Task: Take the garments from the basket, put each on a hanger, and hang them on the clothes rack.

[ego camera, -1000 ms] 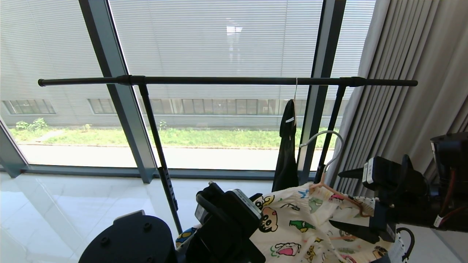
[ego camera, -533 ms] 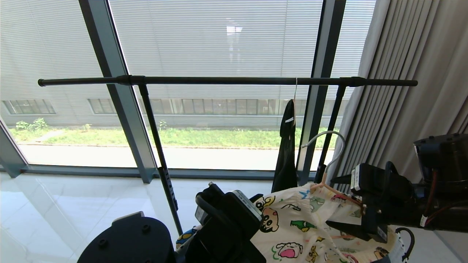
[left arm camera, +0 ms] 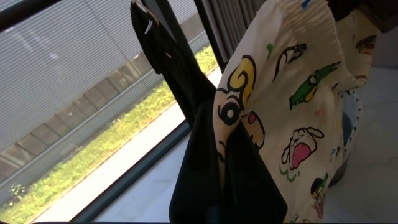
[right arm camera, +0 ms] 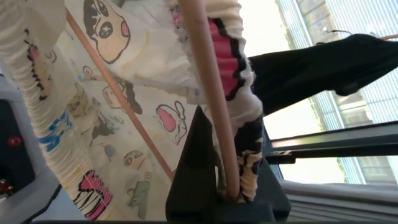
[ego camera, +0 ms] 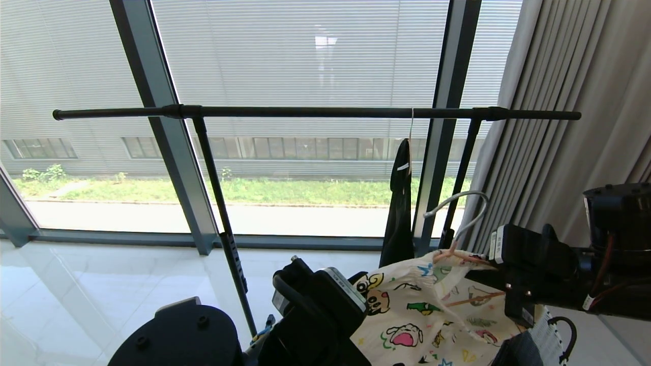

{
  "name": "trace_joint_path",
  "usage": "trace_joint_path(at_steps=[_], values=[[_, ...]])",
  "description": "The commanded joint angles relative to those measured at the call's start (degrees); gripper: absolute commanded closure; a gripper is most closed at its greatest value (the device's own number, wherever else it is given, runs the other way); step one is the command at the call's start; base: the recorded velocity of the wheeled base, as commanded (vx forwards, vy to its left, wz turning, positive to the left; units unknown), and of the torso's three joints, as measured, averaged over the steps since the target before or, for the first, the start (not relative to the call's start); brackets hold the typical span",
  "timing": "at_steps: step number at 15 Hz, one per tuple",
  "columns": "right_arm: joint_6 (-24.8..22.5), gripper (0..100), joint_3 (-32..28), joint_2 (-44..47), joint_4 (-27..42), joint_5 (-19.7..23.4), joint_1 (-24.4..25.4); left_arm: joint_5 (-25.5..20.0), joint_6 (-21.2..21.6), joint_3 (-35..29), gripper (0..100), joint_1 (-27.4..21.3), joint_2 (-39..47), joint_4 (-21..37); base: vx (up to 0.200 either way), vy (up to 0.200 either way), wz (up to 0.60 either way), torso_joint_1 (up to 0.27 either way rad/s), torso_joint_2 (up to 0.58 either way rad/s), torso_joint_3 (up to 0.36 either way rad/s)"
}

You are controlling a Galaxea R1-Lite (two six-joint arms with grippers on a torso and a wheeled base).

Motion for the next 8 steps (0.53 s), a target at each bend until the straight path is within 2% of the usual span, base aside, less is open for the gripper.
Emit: trace_joint_path(at_steps=[1,2,5,8], values=[[-1.3,100,1.2,-0.5,-1.6,0.2,0.1,0.0,-0.1,0.0,100,-0.3,0.1,-0.2,0.000,0.000,0.00,0.000,0.00,0.000],[-2.6,100,2.0,-0.6,-3.4,0.2,0.0,0.0,-0.1,0.1,0,-0.6,0.2,-1.0,0.000,0.000,0.00,0.000,0.00,0.000],[-3.7,100,4.8,-0.6,-10.8,0.2,-0.5,0.3,0.1,2.2,0,-0.3,-0.5,-1.3,0.000,0.000,0.00,0.000,0.00,0.000],[-3.9,100,5.9,-1.1,-13.6,0.4,-2.6,0.3,-0.1,7.3,0,0.9,-2.9,-1.3,0.000,0.000,0.00,0.000,0.00,0.000]])
